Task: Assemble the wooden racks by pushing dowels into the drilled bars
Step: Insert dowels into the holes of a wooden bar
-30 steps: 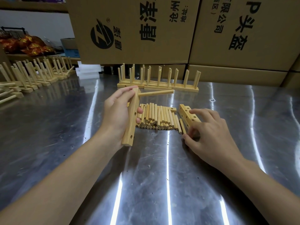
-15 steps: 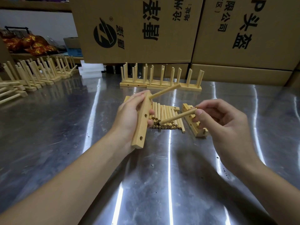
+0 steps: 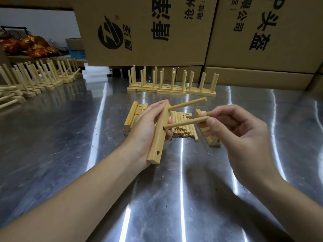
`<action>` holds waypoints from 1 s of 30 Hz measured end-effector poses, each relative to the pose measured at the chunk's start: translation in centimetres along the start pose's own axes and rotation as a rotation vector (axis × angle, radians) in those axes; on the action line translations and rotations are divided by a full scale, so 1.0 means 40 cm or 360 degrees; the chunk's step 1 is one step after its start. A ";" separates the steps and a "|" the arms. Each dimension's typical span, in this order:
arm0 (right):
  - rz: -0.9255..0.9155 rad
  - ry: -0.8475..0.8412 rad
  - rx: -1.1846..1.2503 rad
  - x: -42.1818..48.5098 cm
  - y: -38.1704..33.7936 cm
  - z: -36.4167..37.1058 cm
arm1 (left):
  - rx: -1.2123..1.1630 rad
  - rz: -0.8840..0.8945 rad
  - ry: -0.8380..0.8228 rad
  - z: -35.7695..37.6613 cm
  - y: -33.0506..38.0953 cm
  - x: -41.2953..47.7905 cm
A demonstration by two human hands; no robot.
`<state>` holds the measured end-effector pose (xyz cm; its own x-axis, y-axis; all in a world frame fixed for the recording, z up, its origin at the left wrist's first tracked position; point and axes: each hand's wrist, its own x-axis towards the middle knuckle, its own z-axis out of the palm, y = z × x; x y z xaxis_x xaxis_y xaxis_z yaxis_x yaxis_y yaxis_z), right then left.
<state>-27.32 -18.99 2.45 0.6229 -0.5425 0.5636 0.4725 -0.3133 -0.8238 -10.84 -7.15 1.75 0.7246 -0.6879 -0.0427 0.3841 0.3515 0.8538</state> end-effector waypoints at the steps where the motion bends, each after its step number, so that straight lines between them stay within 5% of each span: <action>1: -0.0002 -0.0023 -0.0002 -0.002 -0.001 0.000 | 0.0015 -0.0003 0.0005 -0.001 -0.001 0.001; 30: -0.0015 -0.0005 -0.0099 -0.003 0.000 0.003 | -0.0129 -0.0164 -0.0043 0.000 0.012 0.003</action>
<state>-27.33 -18.85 2.38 0.6208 -0.5370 0.5712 0.4385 -0.3662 -0.8207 -10.57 -7.06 2.16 0.6637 -0.7394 -0.1130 0.5015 0.3277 0.8007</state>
